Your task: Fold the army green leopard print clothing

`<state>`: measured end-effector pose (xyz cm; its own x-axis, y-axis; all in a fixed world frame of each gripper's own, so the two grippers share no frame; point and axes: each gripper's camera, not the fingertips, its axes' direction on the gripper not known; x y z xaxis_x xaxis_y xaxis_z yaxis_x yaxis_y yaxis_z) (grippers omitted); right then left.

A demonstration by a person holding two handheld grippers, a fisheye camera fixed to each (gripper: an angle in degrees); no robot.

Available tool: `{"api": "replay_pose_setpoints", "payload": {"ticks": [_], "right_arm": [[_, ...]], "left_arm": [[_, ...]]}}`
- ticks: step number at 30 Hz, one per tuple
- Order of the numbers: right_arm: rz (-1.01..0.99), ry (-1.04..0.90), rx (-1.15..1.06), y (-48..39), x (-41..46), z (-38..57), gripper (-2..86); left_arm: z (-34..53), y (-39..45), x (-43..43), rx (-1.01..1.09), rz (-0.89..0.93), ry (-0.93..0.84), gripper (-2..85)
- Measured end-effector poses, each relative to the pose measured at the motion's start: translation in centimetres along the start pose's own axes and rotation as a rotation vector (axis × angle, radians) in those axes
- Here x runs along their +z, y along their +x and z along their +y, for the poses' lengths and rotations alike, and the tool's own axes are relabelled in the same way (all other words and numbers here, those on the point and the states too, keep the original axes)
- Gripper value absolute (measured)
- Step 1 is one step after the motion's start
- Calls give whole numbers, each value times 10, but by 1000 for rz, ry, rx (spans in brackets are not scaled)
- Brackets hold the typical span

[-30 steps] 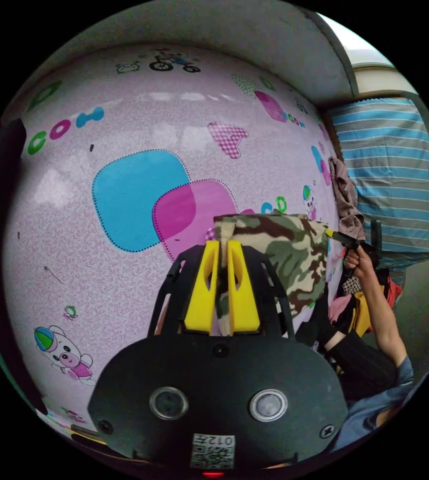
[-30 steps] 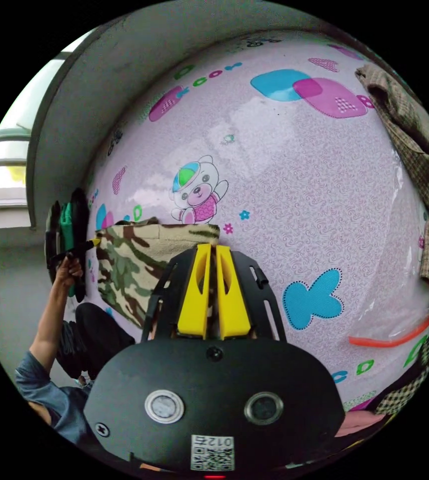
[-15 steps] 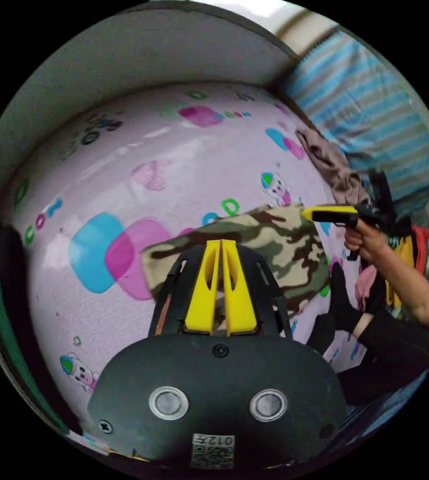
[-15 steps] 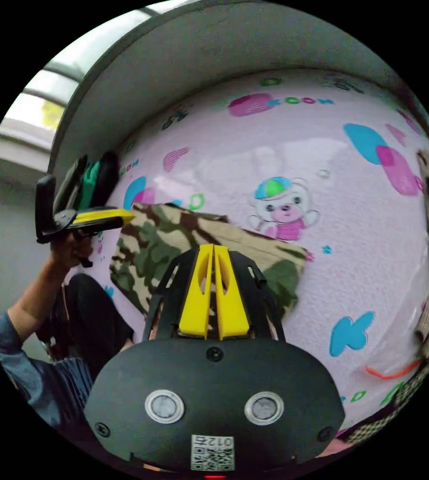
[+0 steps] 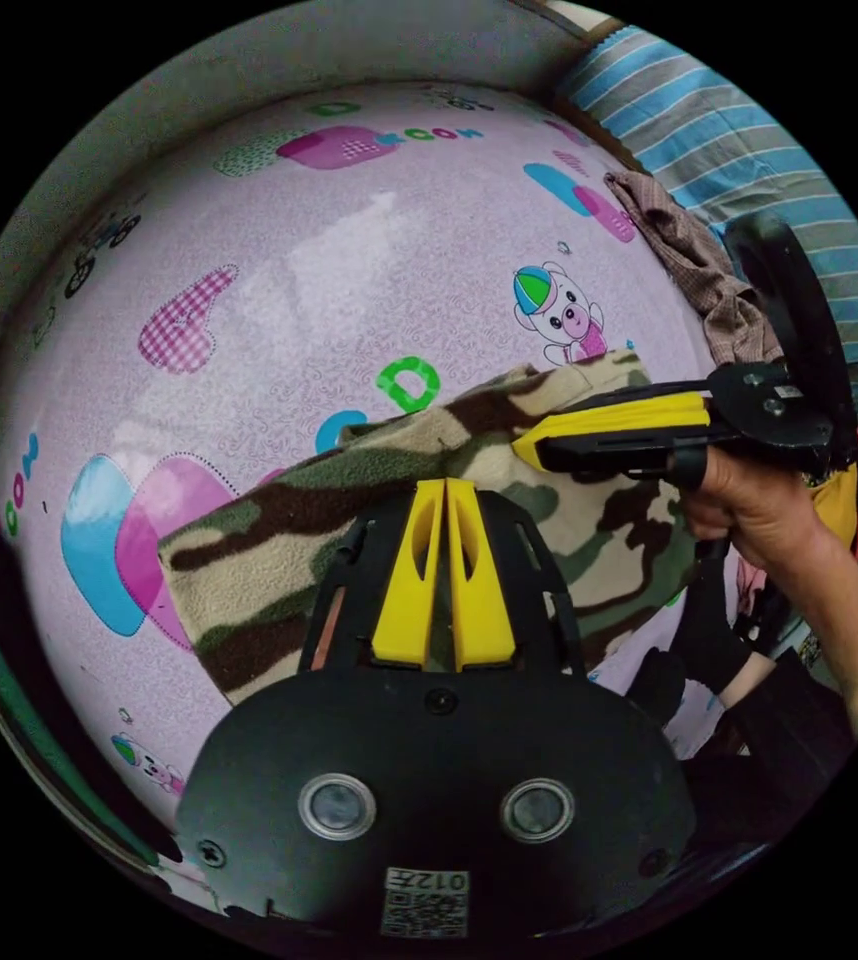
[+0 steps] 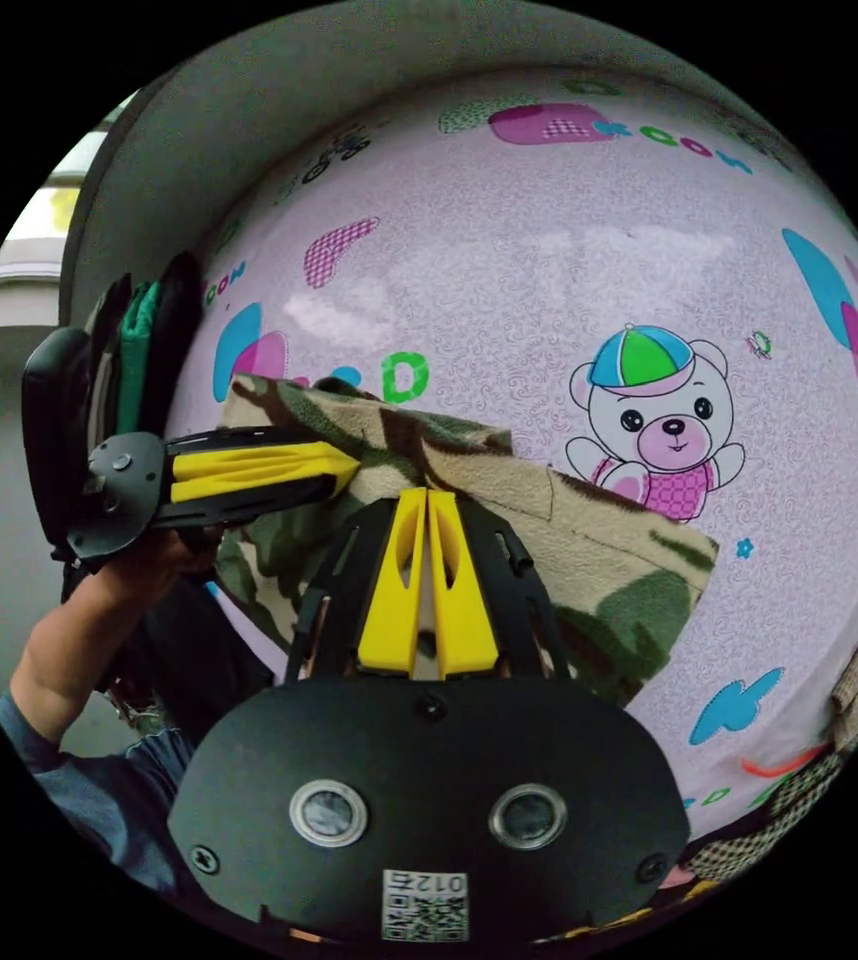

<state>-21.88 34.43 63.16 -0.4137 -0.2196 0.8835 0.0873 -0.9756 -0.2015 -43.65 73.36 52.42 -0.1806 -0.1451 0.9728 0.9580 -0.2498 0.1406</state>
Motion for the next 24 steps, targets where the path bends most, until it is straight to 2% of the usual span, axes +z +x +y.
{"api": "replay_pose_setpoints", "payload": {"ticks": [3,8,14,19,24], "right_arm": [[11,-3,1,-7,-5,-2,-10],[41,113,7,-15,-28,-2,-10],[124,90,2,-17,-12,-15,-10],[98,74,22,-16,-12,-26,-10],[91,118,32,-20,-27,-19,-10]], "left_arm": [[-3,2,-10,-1,7,-9,0],[-3,-3,-37,-14,-40,83,1],[-21,-15,-18,-54,-51,15,1],[-32,-8,-16,-47,-71,19,0],[-27,-21,-42,-42,-11,-24,1]]}}
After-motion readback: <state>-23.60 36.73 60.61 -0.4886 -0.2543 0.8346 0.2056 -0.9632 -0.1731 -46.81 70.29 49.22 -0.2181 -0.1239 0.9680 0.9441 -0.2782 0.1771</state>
